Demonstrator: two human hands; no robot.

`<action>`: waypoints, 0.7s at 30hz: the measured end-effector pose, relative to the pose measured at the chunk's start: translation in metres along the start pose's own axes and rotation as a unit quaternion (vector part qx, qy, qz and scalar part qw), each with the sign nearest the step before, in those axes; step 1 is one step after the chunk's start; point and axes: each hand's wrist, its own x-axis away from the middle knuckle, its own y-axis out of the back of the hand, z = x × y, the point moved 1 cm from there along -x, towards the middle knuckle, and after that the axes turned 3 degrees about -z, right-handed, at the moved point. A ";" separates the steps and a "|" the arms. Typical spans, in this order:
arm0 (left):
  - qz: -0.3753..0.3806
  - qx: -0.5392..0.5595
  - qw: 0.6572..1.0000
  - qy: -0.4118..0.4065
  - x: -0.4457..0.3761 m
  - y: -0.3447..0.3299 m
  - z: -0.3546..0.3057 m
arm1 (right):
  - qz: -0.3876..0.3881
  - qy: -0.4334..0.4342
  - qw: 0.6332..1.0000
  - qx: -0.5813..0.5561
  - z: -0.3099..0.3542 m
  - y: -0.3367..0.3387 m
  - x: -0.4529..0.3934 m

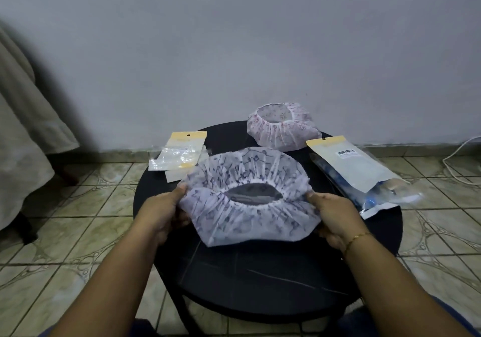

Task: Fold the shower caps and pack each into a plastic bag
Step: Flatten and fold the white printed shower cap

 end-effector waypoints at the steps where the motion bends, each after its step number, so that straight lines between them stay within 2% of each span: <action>1: -0.023 -0.048 0.998 -0.013 0.002 0.000 0.001 | -0.004 -0.009 1.000 0.011 0.001 0.003 -0.001; 4: -0.095 -0.254 0.958 -0.091 0.009 0.001 0.002 | 0.010 -0.029 0.999 0.005 0.000 0.010 -0.003; 6: -0.114 -0.350 0.915 -0.166 0.011 -0.001 0.005 | 0.048 -0.040 0.996 -0.070 0.003 0.011 0.000; 9: -0.071 -0.423 0.858 -0.282 0.015 -0.005 0.012 | 0.098 -0.049 0.968 -0.226 0.013 0.014 0.011; 11: -0.029 -0.460 0.811 -0.361 0.023 -0.009 0.014 | 0.095 -0.033 0.961 -0.256 0.015 0.017 0.015; 13: 0.010 -0.504 0.768 -0.395 0.029 -0.014 0.017 | 0.064 0.007 0.985 -0.160 0.012 0.019 0.018; 15: 0.033 -0.545 0.743 -0.389 0.035 -0.020 0.020 | 0.016 0.065 0.998 0.010 0.007 0.019 0.021; 17: 0.038 -0.553 0.732 -0.395 0.040 -0.025 0.022 | -0.019 0.105 0.986 0.129 0.000 0.019 0.022; 18: 0.038 -0.537 0.742 -0.400 0.044 -0.027 0.021 | -0.031 0.112 0.981 0.152 -0.002 0.019 0.021; 21: 0.019 -0.457 0.798 -0.392 0.051 -0.030 0.016 | -0.054 0.105 0.980 0.160 -0.002 0.023 0.019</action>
